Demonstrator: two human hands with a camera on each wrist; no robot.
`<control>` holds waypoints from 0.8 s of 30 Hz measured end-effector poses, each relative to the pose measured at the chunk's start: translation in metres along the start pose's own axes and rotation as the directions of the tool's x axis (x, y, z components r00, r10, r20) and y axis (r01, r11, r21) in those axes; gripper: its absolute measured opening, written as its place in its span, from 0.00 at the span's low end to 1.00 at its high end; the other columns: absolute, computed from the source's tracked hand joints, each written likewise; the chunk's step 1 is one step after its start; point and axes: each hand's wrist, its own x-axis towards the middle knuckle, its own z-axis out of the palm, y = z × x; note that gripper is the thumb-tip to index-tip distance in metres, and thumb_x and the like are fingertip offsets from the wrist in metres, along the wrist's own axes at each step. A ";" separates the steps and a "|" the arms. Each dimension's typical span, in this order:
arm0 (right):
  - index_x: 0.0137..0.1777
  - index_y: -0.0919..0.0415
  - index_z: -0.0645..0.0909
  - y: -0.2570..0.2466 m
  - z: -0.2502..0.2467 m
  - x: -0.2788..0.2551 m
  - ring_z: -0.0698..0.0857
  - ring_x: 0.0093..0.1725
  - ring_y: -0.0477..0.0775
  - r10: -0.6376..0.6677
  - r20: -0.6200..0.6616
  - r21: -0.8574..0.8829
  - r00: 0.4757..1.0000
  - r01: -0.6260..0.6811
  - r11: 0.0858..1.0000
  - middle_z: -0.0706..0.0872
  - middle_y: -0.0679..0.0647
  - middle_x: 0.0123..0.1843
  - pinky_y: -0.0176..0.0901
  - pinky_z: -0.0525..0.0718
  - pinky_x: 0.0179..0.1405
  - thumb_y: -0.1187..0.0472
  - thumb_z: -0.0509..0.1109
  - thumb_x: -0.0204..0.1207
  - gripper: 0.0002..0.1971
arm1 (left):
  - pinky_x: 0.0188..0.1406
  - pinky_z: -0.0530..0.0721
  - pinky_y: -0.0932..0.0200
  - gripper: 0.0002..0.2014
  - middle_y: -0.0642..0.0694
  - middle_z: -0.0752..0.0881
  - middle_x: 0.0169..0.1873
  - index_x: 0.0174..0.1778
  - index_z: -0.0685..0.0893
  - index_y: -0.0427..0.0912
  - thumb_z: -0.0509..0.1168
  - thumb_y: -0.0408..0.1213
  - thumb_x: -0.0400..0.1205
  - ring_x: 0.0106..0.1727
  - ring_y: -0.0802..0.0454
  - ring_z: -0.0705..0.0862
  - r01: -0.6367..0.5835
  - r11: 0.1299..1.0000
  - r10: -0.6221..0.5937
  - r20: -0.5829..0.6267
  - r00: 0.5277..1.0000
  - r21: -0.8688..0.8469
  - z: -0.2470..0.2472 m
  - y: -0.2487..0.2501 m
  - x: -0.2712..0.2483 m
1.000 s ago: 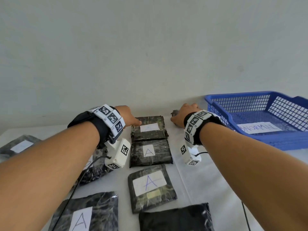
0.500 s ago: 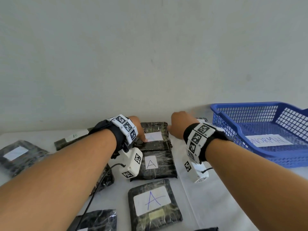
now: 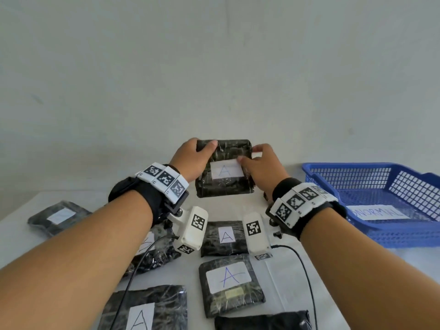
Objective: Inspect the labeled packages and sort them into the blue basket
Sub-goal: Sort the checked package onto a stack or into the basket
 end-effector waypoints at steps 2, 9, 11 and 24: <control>0.72 0.55 0.73 -0.020 0.001 -0.021 0.93 0.54 0.64 -0.026 0.026 0.143 0.999 0.022 0.989 0.90 0.63 0.60 0.66 0.94 0.54 0.58 0.69 0.89 0.15 | 0.65 0.85 0.38 0.26 0.36 0.89 0.56 0.60 0.82 0.34 0.60 0.58 0.89 0.59 0.35 0.87 -0.047 0.988 0.039 -0.054 0.998 -0.151 -0.013 0.014 -0.021; 0.64 0.48 0.80 -0.066 0.013 -0.106 0.92 0.60 0.63 -0.200 0.029 0.352 0.979 0.177 0.919 0.92 0.57 0.60 0.72 0.90 0.62 0.42 0.68 0.87 0.14 | 0.63 0.89 0.33 0.15 0.44 0.94 0.49 0.53 0.89 0.44 0.66 0.53 0.89 0.54 0.42 0.93 -0.163 0.863 0.121 -0.117 0.986 -0.479 -0.057 0.025 -0.101; 0.59 0.49 0.82 -0.072 0.022 -0.126 0.91 0.59 0.63 -0.255 -0.036 0.299 0.966 0.254 0.920 0.92 0.55 0.56 0.73 0.88 0.64 0.35 0.68 0.79 0.21 | 0.60 0.91 0.36 0.15 0.44 0.94 0.47 0.53 0.89 0.42 0.67 0.51 0.88 0.52 0.43 0.94 -0.197 0.854 0.120 -0.186 0.975 -0.482 -0.064 0.024 -0.121; 0.48 0.58 0.83 -0.084 0.053 -0.169 0.90 0.45 0.59 -0.361 -0.090 0.114 0.928 0.369 0.922 0.91 0.54 0.42 0.64 0.89 0.51 0.41 0.73 0.82 0.18 | 0.59 0.90 0.34 0.09 0.46 0.95 0.45 0.51 0.91 0.46 0.67 0.45 0.88 0.50 0.44 0.94 -0.301 0.816 0.213 -0.226 0.950 -0.494 -0.094 0.000 -0.169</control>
